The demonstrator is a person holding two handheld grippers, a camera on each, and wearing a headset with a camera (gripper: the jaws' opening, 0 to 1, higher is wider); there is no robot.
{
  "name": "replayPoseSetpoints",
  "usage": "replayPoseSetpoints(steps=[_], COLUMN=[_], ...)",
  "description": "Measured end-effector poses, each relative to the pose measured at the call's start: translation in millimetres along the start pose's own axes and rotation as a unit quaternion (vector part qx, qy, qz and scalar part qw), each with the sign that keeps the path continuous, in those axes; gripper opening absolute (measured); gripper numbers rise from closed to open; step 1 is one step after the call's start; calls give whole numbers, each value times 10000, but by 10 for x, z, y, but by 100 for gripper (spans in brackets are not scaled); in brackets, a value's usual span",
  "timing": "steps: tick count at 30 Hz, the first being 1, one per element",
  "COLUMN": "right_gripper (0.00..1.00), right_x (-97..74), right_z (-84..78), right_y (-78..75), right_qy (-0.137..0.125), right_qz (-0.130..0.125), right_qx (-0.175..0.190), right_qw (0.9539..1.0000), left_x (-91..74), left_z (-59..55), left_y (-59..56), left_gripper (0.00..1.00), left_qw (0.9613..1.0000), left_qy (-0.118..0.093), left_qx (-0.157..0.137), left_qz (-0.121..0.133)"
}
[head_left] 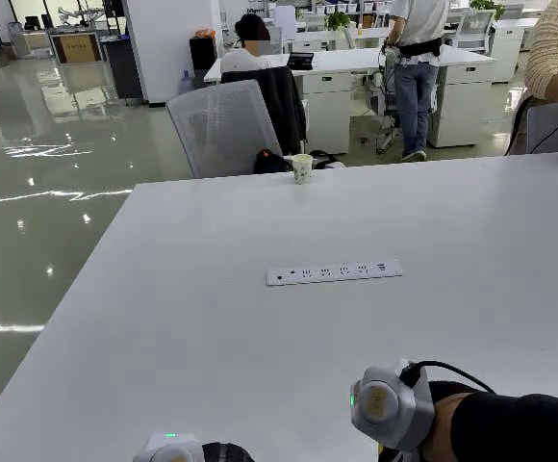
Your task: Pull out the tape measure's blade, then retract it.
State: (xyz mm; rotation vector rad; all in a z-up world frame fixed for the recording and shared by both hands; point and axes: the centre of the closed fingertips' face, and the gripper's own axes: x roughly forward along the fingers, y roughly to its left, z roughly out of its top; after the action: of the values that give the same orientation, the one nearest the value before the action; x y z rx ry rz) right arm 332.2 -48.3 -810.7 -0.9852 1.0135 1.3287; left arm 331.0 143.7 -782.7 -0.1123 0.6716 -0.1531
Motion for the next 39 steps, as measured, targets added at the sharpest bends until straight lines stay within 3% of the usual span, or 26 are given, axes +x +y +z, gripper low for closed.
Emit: replayPoseSetpoints(steps=[39], right_gripper=[11], right_x=[49], right_z=[120], right_y=[46], right_qy=[-65], right_qz=[2], right_qx=[26], right_qw=[10000], left_x=[-10], left_z=[-23], left_y=[14], left_gripper=[63], left_qw=[10000], left_qy=[-1], left_qx=[-11], left_qz=[-10])
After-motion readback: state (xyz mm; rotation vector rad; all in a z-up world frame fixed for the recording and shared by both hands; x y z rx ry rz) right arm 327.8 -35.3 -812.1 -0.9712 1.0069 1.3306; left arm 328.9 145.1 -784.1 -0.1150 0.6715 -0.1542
